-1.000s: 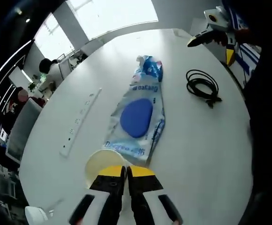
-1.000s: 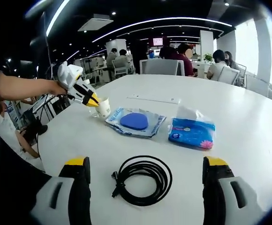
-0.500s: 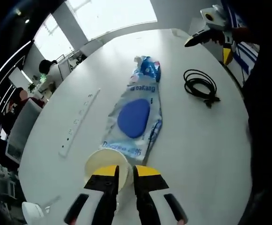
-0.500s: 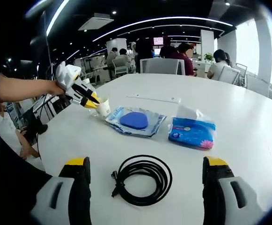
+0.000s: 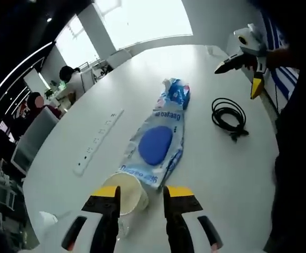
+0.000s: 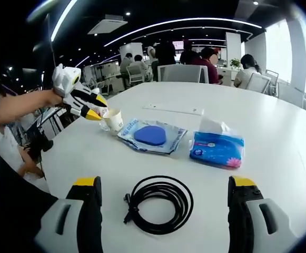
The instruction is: Arrange the tabletop items into an orderly group along one side of the table until the central work area is clear of visible clutter.
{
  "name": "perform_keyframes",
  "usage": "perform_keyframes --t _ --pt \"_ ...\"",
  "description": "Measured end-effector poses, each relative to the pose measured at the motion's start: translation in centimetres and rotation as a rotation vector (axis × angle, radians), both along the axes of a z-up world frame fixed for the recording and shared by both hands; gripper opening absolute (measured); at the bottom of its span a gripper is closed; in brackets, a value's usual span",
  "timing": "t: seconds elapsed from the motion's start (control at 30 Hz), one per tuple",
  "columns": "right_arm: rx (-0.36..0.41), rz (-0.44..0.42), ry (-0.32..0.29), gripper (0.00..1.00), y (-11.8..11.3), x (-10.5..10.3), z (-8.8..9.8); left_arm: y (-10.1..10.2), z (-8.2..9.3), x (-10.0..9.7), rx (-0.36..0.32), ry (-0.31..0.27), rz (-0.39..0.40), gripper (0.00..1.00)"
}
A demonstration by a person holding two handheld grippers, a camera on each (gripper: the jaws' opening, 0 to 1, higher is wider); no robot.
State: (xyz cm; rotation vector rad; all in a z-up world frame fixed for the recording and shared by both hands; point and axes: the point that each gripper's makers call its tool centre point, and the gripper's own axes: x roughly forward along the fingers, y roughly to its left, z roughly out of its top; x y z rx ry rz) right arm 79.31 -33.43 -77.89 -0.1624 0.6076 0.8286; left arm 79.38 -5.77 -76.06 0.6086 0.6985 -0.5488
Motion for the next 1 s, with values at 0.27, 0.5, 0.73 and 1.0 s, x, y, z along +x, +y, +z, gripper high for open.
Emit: perform_keyframes --t 0.27,0.5,0.73,1.0 --pt "-0.005 -0.002 0.015 0.95 0.0 -0.2 -0.3 -1.0 0.7 -0.4 -0.001 -0.019 0.016 0.35" --pt "-0.018 -0.014 0.028 0.94 -0.5 -0.4 -0.8 -4.7 2.2 -1.3 -0.037 -0.049 -0.024 0.37" --pt "-0.027 -0.026 0.051 0.92 -1.3 -0.4 -1.9 -9.0 1.5 -1.9 -0.113 -0.021 -0.046 0.37" --pt "-0.038 -0.046 0.08 0.85 -2.0 -0.7 -3.1 -12.3 -0.5 -2.7 -0.222 0.054 -0.006 0.38"
